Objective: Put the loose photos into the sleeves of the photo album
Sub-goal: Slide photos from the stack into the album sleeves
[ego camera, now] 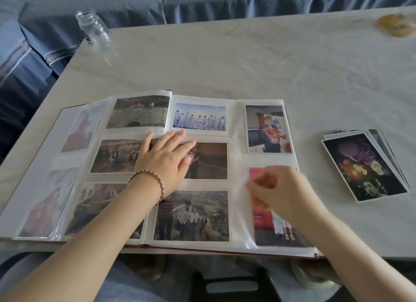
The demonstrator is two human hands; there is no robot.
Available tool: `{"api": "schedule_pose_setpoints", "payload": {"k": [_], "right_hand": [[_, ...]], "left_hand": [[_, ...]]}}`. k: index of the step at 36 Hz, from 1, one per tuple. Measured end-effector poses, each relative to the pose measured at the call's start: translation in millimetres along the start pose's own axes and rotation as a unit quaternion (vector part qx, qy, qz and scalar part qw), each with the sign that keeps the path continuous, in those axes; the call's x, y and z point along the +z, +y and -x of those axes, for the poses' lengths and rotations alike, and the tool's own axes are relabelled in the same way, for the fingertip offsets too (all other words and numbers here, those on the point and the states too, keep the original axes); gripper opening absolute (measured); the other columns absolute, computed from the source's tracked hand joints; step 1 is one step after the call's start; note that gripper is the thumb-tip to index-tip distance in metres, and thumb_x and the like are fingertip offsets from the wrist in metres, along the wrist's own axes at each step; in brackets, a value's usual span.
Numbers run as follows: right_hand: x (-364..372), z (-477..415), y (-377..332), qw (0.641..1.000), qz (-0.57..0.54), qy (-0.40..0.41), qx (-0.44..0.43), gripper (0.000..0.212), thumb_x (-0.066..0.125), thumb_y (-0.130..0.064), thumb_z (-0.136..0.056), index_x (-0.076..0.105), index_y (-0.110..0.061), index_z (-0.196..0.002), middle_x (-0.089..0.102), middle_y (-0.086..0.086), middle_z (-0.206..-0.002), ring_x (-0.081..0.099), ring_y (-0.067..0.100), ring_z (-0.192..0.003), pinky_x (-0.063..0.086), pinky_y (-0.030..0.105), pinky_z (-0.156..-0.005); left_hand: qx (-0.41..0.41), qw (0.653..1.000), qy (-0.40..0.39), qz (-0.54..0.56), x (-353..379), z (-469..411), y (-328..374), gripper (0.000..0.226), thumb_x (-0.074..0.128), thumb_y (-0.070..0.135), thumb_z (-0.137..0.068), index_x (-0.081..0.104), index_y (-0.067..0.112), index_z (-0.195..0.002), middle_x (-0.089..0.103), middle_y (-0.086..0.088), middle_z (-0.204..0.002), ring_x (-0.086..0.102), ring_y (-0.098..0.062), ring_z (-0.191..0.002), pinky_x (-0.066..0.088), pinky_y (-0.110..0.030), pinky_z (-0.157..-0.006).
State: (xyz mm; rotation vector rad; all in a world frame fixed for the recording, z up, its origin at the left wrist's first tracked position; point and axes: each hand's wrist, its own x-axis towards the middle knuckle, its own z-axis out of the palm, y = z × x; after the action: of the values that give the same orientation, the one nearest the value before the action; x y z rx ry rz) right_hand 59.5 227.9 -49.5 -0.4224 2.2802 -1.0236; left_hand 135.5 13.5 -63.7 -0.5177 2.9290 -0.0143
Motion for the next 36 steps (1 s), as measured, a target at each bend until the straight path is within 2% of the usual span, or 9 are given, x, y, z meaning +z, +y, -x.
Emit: {"api": "schedule_pose_setpoints", "payload": {"k": [3,7,13,17,19,21,26,30,36], "right_hand": [[-24,-8,12,0.984,0.073,0.163,-0.027,0.02,0.064,-0.025,-0.086,0.064,-0.019,-0.105,0.066,0.0,-0.097,0.06,0.007,-0.074,0.044,0.012,-0.062],[-43,-18,23,0.981,0.107,0.156,0.041,0.053,0.059,-0.031,-0.089,0.045,-0.01,-0.135,0.057,0.008,-0.12,0.054,0.018,-0.095,0.036,0.024,-0.078],[-46,-19,28,0.987,0.0,0.152,0.047,0.041,0.06,-0.023,-0.089,0.056,-0.009,-0.127,0.064,0.002,-0.103,0.054,0.013,-0.086,0.035,0.022,-0.076],[-48,-16,28,0.979,-0.095,0.174,0.037,0.032,0.06,-0.015,-0.089,0.061,-0.009,-0.12,0.063,-0.005,-0.082,0.054,0.002,-0.065,0.04,0.006,-0.05],[-49,-13,27,0.973,-0.146,0.18,0.016,0.03,0.061,-0.013,-0.088,0.063,-0.011,-0.118,0.063,-0.005,-0.072,0.054,0.011,-0.061,0.049,0.014,-0.052],[-50,-9,22,0.969,-0.174,0.174,-0.023,0.029,0.061,-0.011,-0.088,0.065,-0.016,-0.115,0.069,-0.002,-0.065,0.052,0.017,-0.066,0.05,0.03,-0.06],[-45,3,4,0.967,-0.162,0.114,-0.161,0.028,0.065,-0.008,-0.084,0.066,-0.034,-0.094,0.065,-0.01,-0.084,0.06,0.0,-0.069,0.045,0.006,-0.064],[-32,7,-3,0.966,-0.125,0.052,-0.22,0.033,0.064,-0.012,-0.084,0.061,-0.042,-0.096,0.059,-0.009,-0.097,0.06,0.004,-0.085,0.049,0.013,-0.076],[-28,8,-5,0.961,-0.157,0.043,-0.223,0.024,0.066,-0.018,-0.081,0.065,-0.04,-0.091,0.065,-0.016,-0.095,0.064,0.001,-0.085,0.049,0.012,-0.076]], "left_hand": [[-0.003,1.0,0.002,0.004,0,0,1,0.046,0.018,0.039,-0.099,0.019,0.042,-0.145,0.004,0.014,-0.157,0.001,-0.007,-0.144,-0.011,-0.038,-0.113],[-0.006,1.0,-0.009,-0.009,-1,1,4,0.046,0.015,0.039,-0.1,0.016,0.041,-0.146,0.002,0.012,-0.157,0.0,-0.009,-0.144,-0.01,-0.04,-0.115],[-0.023,1.0,0.013,0.011,-5,3,26,0.042,0.03,0.029,-0.1,0.034,0.029,-0.142,0.023,0.003,-0.153,0.018,-0.014,-0.141,-0.002,-0.038,-0.115],[-0.004,0.975,0.035,0.217,-8,6,53,0.032,0.046,0.025,-0.095,0.056,0.021,-0.125,0.05,0.007,-0.132,0.043,-0.011,-0.122,0.029,-0.026,-0.108],[-0.004,0.95,0.023,0.312,-11,5,67,0.031,0.05,0.026,-0.094,0.056,0.021,-0.124,0.055,0.009,-0.122,0.051,-0.007,-0.11,0.039,-0.025,-0.101],[-0.028,0.903,-0.011,0.428,-15,2,79,0.033,0.053,0.03,-0.092,0.055,0.022,-0.125,0.058,0.009,-0.119,0.055,-0.006,-0.103,0.046,-0.027,-0.096],[-0.106,0.731,-0.115,0.664,-35,-6,99,0.05,0.063,0.059,-0.074,0.056,0.026,-0.111,0.062,0.001,-0.11,0.063,-0.014,-0.097,0.057,-0.04,-0.08],[-0.095,0.737,-0.096,0.662,-43,-7,103,0.067,0.067,0.063,-0.066,0.055,0.024,-0.119,0.062,0.008,-0.104,0.062,-0.005,-0.093,0.058,-0.03,-0.072],[-0.115,0.751,-0.047,0.648,-45,-7,93,0.008,0.064,0.037,-0.083,0.065,0.029,-0.083,0.067,0.01,-0.084,0.062,-0.007,-0.086,0.051,-0.028,-0.083]]}}
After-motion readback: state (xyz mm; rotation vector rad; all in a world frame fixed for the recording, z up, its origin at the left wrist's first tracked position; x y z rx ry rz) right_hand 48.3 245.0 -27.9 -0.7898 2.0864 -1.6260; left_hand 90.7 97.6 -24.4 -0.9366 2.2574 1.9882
